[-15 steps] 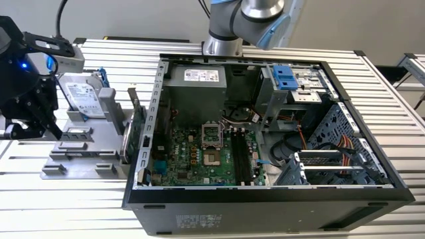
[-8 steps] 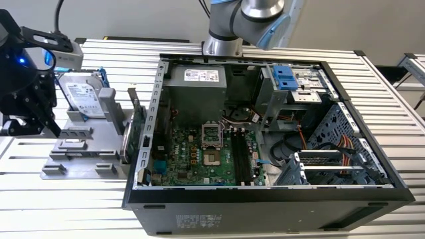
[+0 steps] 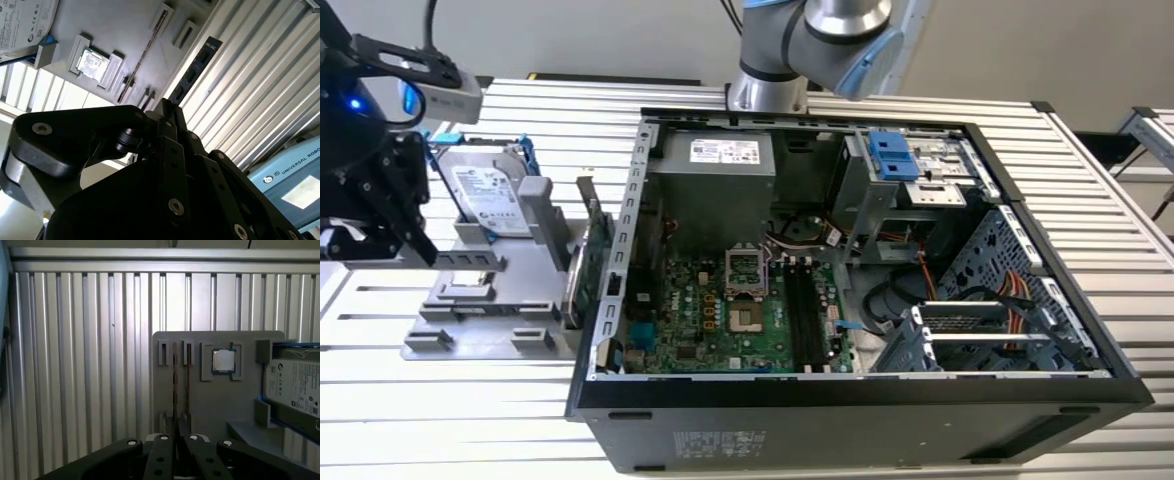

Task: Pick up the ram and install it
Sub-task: 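Pick up the ram and move it above insertion slot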

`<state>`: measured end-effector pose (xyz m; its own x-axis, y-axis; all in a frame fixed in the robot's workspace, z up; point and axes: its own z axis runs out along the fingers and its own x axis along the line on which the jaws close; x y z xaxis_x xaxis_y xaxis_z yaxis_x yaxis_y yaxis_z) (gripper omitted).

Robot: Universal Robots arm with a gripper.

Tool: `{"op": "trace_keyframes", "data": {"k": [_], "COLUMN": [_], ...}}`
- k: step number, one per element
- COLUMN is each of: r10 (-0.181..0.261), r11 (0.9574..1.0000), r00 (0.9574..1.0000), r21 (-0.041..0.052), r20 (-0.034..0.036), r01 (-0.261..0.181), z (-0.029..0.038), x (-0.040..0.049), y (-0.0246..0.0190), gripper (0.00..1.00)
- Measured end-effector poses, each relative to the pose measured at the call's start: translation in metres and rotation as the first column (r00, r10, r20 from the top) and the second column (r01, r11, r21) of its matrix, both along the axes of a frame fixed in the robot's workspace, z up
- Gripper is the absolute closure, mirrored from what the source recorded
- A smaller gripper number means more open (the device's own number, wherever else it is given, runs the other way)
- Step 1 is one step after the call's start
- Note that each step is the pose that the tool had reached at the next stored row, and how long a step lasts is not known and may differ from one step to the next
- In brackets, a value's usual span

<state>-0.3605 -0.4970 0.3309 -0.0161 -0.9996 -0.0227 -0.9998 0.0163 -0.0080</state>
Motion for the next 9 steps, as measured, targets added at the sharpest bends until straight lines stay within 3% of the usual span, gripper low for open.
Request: {"op": "trace_keyframes", "data": {"k": [9], "r10": [0.000], "r11": [1.0000], "r00": [1.0000], "r21": [0.0001], "r20": [0.0001], "r01": [0.000], "z": [0.0157], "x": [0.0000], "y": [0.0006], "gripper": [1.00]}}
